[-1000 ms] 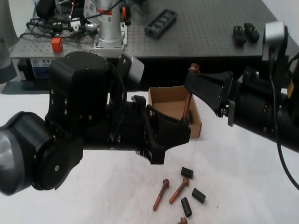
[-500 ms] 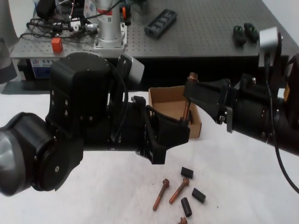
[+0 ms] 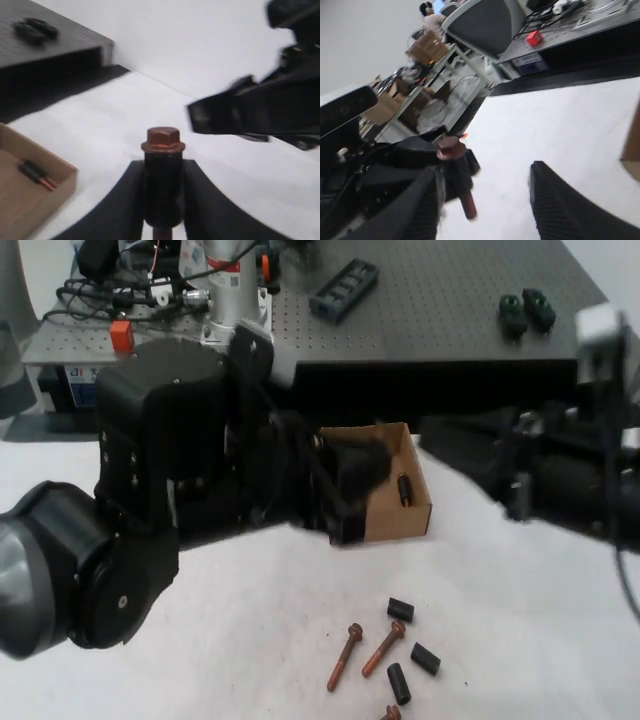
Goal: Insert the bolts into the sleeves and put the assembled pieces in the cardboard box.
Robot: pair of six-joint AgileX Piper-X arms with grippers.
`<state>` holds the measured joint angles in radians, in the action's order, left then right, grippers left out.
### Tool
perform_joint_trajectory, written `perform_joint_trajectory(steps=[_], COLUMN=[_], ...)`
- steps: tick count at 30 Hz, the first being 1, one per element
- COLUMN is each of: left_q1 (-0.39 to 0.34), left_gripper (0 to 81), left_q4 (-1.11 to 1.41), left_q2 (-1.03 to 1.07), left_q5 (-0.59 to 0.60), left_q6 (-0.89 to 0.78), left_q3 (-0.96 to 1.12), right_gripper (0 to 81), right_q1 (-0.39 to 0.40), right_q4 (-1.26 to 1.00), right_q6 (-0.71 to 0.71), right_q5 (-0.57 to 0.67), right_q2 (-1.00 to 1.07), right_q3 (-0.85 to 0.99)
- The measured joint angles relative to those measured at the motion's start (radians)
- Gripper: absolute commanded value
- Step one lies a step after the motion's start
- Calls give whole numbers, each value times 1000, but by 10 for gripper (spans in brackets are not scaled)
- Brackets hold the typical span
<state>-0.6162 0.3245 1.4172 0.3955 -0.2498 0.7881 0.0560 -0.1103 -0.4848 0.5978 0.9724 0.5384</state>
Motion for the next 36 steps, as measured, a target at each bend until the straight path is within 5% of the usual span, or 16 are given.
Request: perform_joint_trajectory(steps=[5, 11, 17, 22, 30, 36], left_q1=[20, 21, 21, 21, 22, 25], left_gripper=[7, 7, 7, 27, 350, 352], left_q4=[-157, -635, -906, -989, -1006, -1076], left_q2=[252, 714, 992, 1048, 1053, 1017], left_q5=[-110, -150, -152, -148, -144, -113], left_q6=[-170, -180, -163, -159, -155, -139], left_q3=[329, 935, 1275, 1341, 1364, 1408], right_gripper=[396, 396, 396, 391, 372, 372], right_q1=[-135, -145, -145, -145, -87, 49], right_q4=[295, 422, 451, 465, 621, 701], right_q6=[141, 176, 183, 211, 415, 564], right_q5=[-108, -187, -204, -227, -330, -417], right_q2=[-71, -71, -71, -71, -10, 173], right_q3=[0, 0, 0, 0, 19, 96])
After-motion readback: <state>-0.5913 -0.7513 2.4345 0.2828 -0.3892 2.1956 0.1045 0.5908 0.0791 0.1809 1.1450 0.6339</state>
